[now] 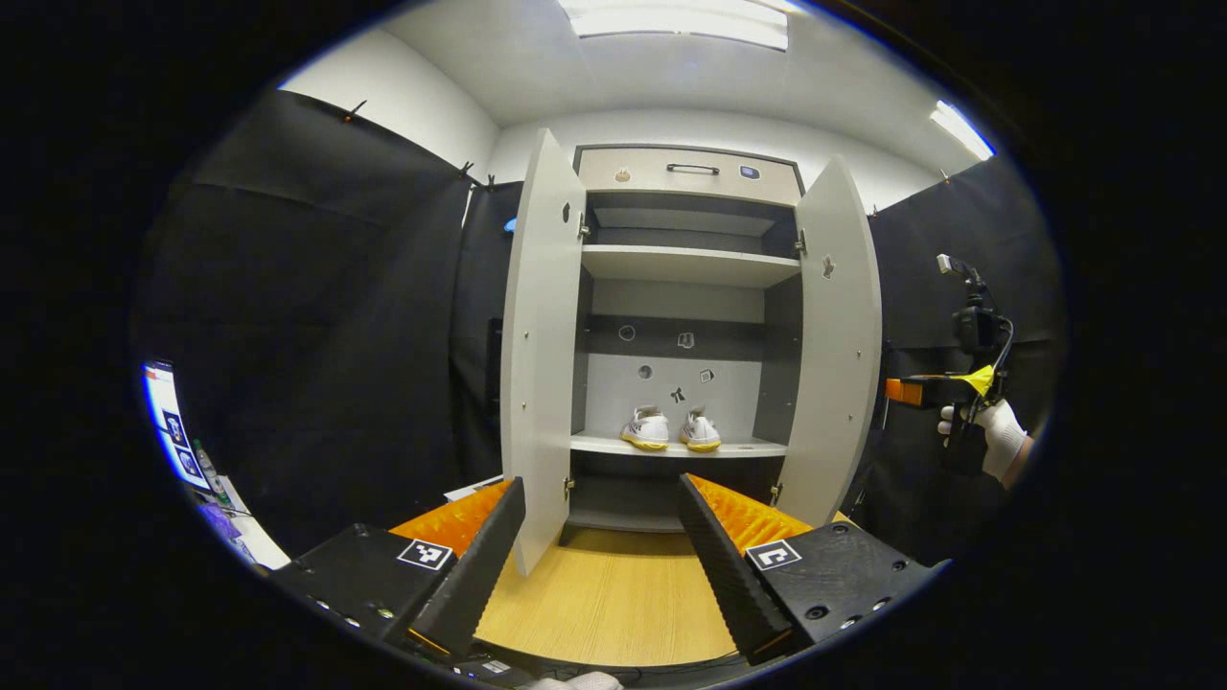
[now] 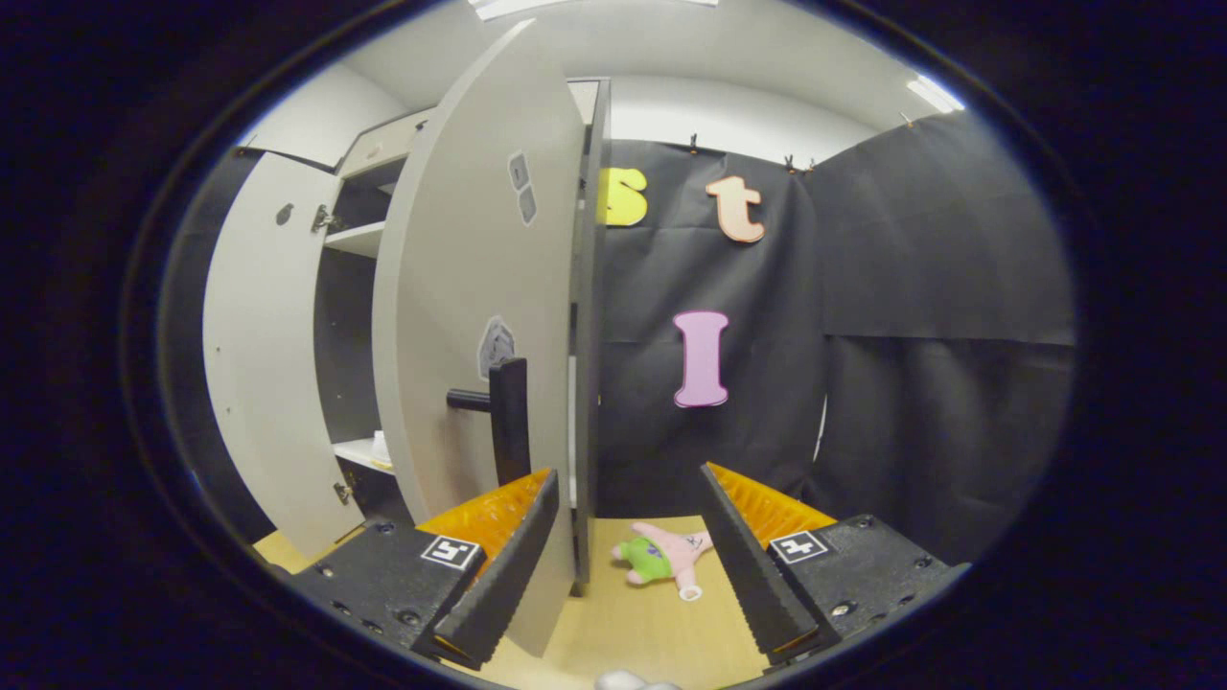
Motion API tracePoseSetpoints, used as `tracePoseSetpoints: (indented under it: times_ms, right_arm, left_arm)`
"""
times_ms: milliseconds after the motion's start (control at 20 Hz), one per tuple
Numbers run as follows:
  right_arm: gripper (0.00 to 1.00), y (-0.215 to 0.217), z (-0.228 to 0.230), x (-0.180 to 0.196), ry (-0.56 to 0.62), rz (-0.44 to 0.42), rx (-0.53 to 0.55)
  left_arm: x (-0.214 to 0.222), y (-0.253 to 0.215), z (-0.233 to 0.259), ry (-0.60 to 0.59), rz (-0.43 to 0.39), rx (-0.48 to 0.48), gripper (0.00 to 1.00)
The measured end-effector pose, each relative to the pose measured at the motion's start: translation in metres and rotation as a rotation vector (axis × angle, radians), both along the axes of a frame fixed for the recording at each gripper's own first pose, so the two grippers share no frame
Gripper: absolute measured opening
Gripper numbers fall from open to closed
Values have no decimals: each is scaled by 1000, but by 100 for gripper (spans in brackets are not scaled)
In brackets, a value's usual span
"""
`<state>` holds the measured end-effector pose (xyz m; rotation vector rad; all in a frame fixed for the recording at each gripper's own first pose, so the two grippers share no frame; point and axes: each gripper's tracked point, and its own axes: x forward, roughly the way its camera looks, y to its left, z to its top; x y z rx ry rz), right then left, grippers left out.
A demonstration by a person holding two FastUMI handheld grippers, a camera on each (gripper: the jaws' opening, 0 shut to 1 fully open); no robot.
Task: Grab one shoe with the right hand and put it into the shoe cabinet, grab the other shoe with the left hand and put it into the shoe cabinet; then close the right door with the right hand and the left door with the left hand.
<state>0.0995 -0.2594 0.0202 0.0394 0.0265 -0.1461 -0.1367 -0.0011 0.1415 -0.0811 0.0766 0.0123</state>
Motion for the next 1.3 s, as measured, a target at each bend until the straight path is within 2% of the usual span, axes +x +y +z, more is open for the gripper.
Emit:
tracePoseSetpoints:
  times_ms: [400,500,650,900,1100,1300]
  right_arm:
    - [95,109,15,47,-40,176,-5]
    - [99,124,28,49,-69,182,-18]
    - [100,140,33,34,-93,200,-34]
    - [100,148,16,-1,-53,194,-34]
    - [100,155,-8,-40,-9,182,-25]
    - [100,163,-29,-82,27,163,-2]
  left_arm:
    - [-23,30,0,17,81,-2,95]
    - [-28,37,-2,24,96,1,95]
    - [-33,42,-1,19,101,-12,95]
    - [-30,51,-5,24,69,-15,95]
    - [-19,67,-8,27,37,0,95]
    - [9,97,-7,14,21,25,95]
